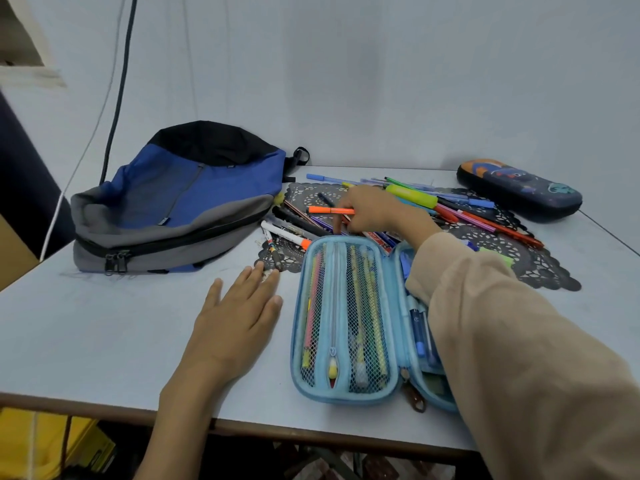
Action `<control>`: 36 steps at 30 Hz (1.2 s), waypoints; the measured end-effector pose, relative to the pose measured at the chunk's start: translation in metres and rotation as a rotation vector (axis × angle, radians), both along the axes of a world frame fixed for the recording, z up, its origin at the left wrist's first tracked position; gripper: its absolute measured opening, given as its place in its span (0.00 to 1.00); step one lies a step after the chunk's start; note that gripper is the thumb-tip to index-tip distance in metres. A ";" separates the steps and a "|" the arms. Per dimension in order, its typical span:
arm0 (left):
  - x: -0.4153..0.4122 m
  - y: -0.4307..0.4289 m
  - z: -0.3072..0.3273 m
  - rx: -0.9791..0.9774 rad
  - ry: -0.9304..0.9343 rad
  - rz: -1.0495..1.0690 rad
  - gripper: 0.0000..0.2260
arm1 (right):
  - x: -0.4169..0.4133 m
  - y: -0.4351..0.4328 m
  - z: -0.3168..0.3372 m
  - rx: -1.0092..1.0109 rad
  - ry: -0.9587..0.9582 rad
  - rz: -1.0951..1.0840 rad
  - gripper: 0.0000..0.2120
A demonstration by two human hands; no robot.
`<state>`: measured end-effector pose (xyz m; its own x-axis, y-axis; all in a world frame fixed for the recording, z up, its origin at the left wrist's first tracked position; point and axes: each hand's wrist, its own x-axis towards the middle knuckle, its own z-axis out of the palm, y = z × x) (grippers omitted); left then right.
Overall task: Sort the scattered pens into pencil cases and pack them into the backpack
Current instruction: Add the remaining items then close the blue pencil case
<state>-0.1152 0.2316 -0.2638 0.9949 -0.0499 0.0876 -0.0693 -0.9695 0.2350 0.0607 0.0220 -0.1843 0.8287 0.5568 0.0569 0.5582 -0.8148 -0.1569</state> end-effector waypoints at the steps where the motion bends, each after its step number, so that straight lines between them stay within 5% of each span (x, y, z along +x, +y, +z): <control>1: 0.000 0.000 0.000 -0.003 0.003 0.004 0.36 | -0.001 0.000 0.000 -0.021 0.019 0.019 0.14; 19: -0.001 -0.002 0.002 0.018 0.019 0.006 0.29 | 0.000 -0.008 -0.002 -0.500 -0.390 0.196 0.10; 23: -0.001 -0.002 0.000 0.034 0.010 0.004 0.40 | 0.003 -0.022 -0.006 -0.541 -0.488 0.237 0.11; 29: 0.001 -0.001 -0.001 0.020 0.005 -0.002 0.37 | 0.003 -0.030 -0.007 -0.537 -0.455 0.171 0.16; 32: 0.001 -0.001 -0.001 0.040 0.011 0.008 0.27 | -0.001 -0.030 -0.005 -0.538 -0.473 0.174 0.16; 36: 0.001 -0.001 -0.002 0.025 0.000 -0.002 0.39 | -0.002 -0.036 -0.006 -0.519 -0.517 0.190 0.19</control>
<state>-0.1141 0.2307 -0.2661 0.9948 -0.0543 0.0862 -0.0714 -0.9750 0.2103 0.0582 -0.0137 -0.1898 0.6548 0.7486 0.1041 0.5947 -0.5953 0.5403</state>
